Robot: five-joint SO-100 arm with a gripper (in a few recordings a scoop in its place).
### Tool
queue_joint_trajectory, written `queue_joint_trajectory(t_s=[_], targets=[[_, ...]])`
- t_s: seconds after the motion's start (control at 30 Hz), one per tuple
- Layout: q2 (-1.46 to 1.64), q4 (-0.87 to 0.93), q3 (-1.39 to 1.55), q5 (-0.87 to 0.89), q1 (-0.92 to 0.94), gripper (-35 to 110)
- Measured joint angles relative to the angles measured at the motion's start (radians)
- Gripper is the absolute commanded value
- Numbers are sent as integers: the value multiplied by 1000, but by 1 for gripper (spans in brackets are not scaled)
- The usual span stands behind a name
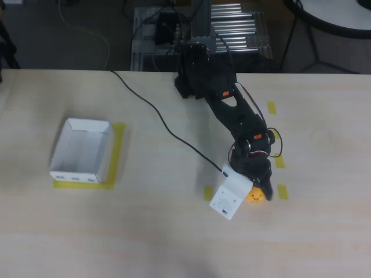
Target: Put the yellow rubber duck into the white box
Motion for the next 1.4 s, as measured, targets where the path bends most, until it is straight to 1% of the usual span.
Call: queue_joint_trajectory(t_s=[0.03,0.2,0.37,0.43,0.53,0.7,0.83,0.97,1.03,1.13,1.27,1.4], targets=[[-14,-2,-12,3,0,0],[-31,-2,-72,49,-5,0],[-12,-2,-75,170,3,0],[58,0,-75,227,26,0],[264,0,-75,307,106,0],[719,3,15,391,344,0],[1017,-48,161,465,629,0],[1192,-176,420,483,950,0],[1220,-282,572,483,1072,0],[1193,-465,758,471,1201,0],[1034,-620,798,437,1293,0],[877,-742,815,365,1364,0]])
